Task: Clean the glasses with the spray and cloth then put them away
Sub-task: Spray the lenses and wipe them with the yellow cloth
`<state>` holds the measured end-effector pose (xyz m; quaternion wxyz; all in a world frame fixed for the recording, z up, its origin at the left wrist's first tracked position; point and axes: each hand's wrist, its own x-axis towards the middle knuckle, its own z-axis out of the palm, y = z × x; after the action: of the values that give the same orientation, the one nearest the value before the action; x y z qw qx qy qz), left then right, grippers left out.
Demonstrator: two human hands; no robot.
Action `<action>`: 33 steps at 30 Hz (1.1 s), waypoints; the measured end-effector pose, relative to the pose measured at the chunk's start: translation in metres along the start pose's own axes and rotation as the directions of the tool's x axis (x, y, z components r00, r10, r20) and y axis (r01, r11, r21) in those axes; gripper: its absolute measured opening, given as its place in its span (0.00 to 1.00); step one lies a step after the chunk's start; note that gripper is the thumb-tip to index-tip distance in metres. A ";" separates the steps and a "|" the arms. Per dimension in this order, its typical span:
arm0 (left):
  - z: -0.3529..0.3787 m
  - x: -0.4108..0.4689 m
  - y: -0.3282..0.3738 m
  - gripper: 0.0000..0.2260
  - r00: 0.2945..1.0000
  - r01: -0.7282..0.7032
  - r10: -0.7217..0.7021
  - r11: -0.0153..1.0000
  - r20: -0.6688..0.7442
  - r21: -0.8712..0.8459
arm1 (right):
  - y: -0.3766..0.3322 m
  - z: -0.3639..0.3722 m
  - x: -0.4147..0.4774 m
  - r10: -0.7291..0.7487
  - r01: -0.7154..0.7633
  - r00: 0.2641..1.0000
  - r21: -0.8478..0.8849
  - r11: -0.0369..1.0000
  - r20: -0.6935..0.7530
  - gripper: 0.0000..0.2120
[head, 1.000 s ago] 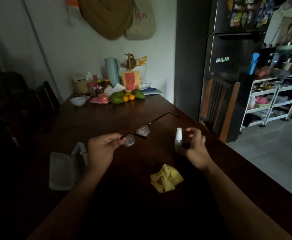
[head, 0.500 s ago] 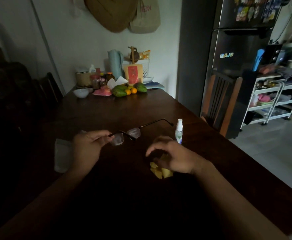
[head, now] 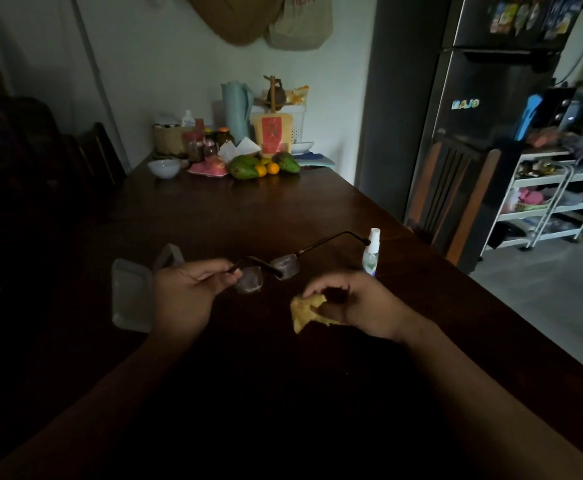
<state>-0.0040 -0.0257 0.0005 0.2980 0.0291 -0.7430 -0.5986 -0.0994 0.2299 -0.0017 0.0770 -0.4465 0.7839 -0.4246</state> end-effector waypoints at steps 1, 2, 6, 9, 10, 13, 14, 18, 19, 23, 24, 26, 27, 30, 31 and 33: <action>0.000 0.000 -0.002 0.15 1.000 0.003 -0.003 1.000 -0.004 -0.001 | 0.000 0.003 0.002 -0.009 0.012 0.996 0.035 0.999 -0.084 0.14; 0.000 -0.001 -0.003 0.18 1.000 0.016 -0.016 1.000 0.011 -0.001 | 0.000 0.006 0.004 -0.011 0.022 0.985 0.066 0.998 -0.170 0.15; 0.008 -0.008 -0.001 0.18 1.000 0.013 -0.013 0.999 -0.007 -0.033 | -0.002 0.015 0.010 -0.024 0.035 0.925 0.022 0.999 -0.378 0.16; 0.015 -0.013 0.005 0.15 1.000 -0.025 0.025 0.999 -0.009 -0.045 | -0.007 0.019 0.011 -0.095 0.051 0.921 -0.124 0.991 -0.378 0.17; 0.017 -0.014 0.006 0.16 0.999 -0.038 0.037 0.998 -0.019 -0.047 | -0.009 0.020 0.011 -0.136 0.055 0.925 -0.230 0.972 -0.355 0.17; 0.023 -0.017 0.008 0.16 0.998 -0.032 0.028 0.996 -0.050 -0.080 | -0.013 0.023 0.013 -0.183 0.053 0.953 -0.464 0.884 -0.240 0.17; 0.023 -0.017 0.009 0.14 0.998 -0.020 0.015 0.995 -0.055 -0.098 | -0.014 0.024 0.012 -0.181 0.054 0.960 -0.493 0.868 -0.212 0.17; 0.017 -0.012 0.007 0.11 0.999 0.009 -0.016 0.990 -0.048 -0.138 | -0.015 0.024 0.010 -0.186 0.085 0.973 -0.533 0.842 -0.139 0.20; 0.015 -0.011 0.006 0.08 0.998 0.012 -0.020 0.989 -0.055 -0.147 | -0.014 0.023 0.010 -0.187 0.085 0.974 -0.552 0.829 -0.131 0.20; 0.016 -0.013 0.006 0.10 0.993 -0.016 -0.001 0.990 -0.118 -0.143 | -0.012 0.020 0.010 -0.161 0.034 0.976 -0.628 0.778 -0.147 0.18; 0.016 -0.014 0.006 0.14 0.993 -0.023 0.006 0.990 -0.117 -0.142 | -0.011 0.021 0.010 -0.161 0.020 0.973 -0.637 0.771 -0.164 0.18; 0.016 -0.013 0.005 0.18 0.997 -0.014 0.003 0.989 -0.073 -0.147 | -0.010 0.023 0.011 -0.167 0.003 0.965 -0.626 0.780 -0.202 0.18; 0.016 -0.013 0.004 0.19 0.999 0.000 -0.007 0.990 -0.043 -0.142 | -0.009 0.024 0.011 -0.173 0.006 0.961 -0.605 0.796 -0.217 0.18; 0.019 -0.014 0.002 0.18 0.999 0.014 -0.021 0.991 -0.046 -0.136 | -0.005 0.026 0.012 -0.165 0.038 0.967 -0.528 0.848 -0.196 0.19; 0.020 -0.016 0.001 0.18 0.998 0.016 -0.024 0.991 -0.058 -0.133 | -0.004 0.026 0.011 -0.159 0.050 0.973 -0.516 0.855 -0.168 0.19; 0.020 -0.017 0.000 0.17 0.999 0.037 -0.040 0.993 -0.034 -0.109 | 0.000 0.023 0.010 -0.162 0.094 0.982 -0.506 0.857 -0.093 0.19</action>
<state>0.0008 -0.0011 -0.0086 0.3008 0.0380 -0.7033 -0.6430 -0.0938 0.2085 -0.0131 -0.1216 -0.4732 0.8388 -0.2402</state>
